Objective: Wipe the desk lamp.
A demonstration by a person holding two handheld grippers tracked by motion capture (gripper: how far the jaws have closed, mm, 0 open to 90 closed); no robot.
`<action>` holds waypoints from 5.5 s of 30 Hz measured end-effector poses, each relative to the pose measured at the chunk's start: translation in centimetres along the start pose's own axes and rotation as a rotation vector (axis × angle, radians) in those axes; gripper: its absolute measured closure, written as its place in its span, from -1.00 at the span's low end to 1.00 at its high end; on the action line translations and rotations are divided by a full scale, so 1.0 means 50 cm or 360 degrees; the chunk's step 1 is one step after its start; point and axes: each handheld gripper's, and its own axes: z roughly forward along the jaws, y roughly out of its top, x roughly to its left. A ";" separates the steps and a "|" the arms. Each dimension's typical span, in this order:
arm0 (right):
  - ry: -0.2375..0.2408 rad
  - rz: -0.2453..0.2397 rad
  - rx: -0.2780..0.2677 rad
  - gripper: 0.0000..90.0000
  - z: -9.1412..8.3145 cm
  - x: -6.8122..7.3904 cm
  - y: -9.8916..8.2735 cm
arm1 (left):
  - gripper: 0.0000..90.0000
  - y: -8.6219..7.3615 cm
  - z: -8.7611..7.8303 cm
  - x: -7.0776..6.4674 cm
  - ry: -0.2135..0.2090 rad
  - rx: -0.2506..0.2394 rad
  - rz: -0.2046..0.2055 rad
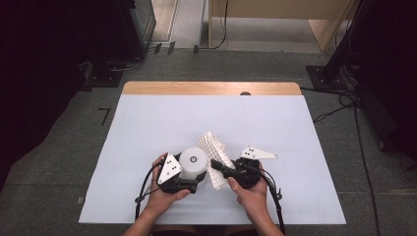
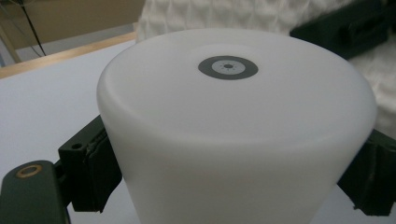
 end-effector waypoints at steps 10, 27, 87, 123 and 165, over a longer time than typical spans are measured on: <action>-0.0009 0.0013 0.0090 0.64 0.030 -0.003 -0.024 | -0.80 0.009 -0.020 0.019 -0.0004 -0.0063 -0.0023; -0.0003 -0.0037 -0.0027 0.64 -0.006 0.014 0.006 | -0.80 0.008 -0.010 0.002 -0.0013 -0.0028 0.0037; 0.0098 -0.0028 -0.0017 0.64 -0.004 0.022 0.014 | -0.80 0.003 -0.019 0.009 -0.0040 -0.0026 0.0023; -0.0041 0.0059 0.0069 0.63 0.008 -0.032 -0.010 | -0.97 -0.001 -0.009 -0.007 0.0239 0.0090 -0.0160; 0.0086 -0.0046 0.0032 0.64 -0.004 0.011 0.014 | -0.81 0.025 -0.021 -0.011 -0.0027 0.0044 0.0064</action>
